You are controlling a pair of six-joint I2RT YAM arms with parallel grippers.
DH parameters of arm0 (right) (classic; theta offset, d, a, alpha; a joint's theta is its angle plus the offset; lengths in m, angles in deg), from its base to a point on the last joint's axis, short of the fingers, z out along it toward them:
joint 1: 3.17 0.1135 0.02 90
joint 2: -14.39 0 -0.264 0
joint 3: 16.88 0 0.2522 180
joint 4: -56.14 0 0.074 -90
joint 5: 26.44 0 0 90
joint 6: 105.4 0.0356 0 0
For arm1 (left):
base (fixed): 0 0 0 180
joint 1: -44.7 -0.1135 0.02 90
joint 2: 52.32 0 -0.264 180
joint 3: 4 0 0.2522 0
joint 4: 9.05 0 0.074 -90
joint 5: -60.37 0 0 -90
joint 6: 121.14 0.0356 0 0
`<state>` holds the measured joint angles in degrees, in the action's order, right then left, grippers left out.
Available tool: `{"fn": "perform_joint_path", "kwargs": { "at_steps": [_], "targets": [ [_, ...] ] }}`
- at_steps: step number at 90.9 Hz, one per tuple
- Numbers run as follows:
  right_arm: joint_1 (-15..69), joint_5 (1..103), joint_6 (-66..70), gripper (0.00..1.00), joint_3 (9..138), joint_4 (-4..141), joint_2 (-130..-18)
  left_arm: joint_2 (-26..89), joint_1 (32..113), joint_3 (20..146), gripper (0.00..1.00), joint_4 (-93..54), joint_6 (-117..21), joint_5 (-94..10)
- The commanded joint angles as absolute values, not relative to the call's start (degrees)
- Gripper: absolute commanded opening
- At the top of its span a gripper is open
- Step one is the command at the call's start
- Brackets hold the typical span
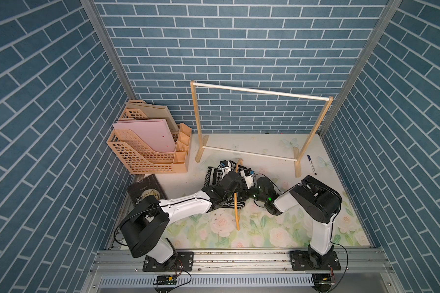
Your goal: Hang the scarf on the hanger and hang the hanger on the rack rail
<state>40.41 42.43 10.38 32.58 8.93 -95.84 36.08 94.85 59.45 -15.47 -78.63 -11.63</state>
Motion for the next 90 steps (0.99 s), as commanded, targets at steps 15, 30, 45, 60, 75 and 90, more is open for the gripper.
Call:
{"fn": "perform_joint_path", "kwargs": {
  "at_steps": [15,30,45,60,75,90],
  "targets": [
    [42.1,40.89,2.88,0.88,28.87,14.59,-88.17,38.03,94.45,59.23,0.0,-18.1,-77.29,-10.65],
    [42.04,41.62,1.61,0.9,27.19,15.11,-84.72,38.12,94.45,59.66,0.0,-18.65,-77.05,-10.39],
    [41.96,43.37,-0.09,0.88,25.46,18.89,-79.03,38.1,94.45,59.84,0.0,-18.83,-76.98,-10.29],
    [41.22,46.84,-1.86,0.85,22.81,24.32,-71.41,38.57,94.45,60.59,0.0,-19.26,-76.61,-10.46],
    [40.99,49.0,-1.92,0.79,20.42,24.45,-69.97,38.73,94.45,61.24,0.0,-19.62,-76.32,-10.56],
    [41.23,45.59,1.93,0.75,23.3,18.8,-79.36,39.41,94.45,62.23,0.0,-20.26,-76.2,-10.93]
  ]
}}
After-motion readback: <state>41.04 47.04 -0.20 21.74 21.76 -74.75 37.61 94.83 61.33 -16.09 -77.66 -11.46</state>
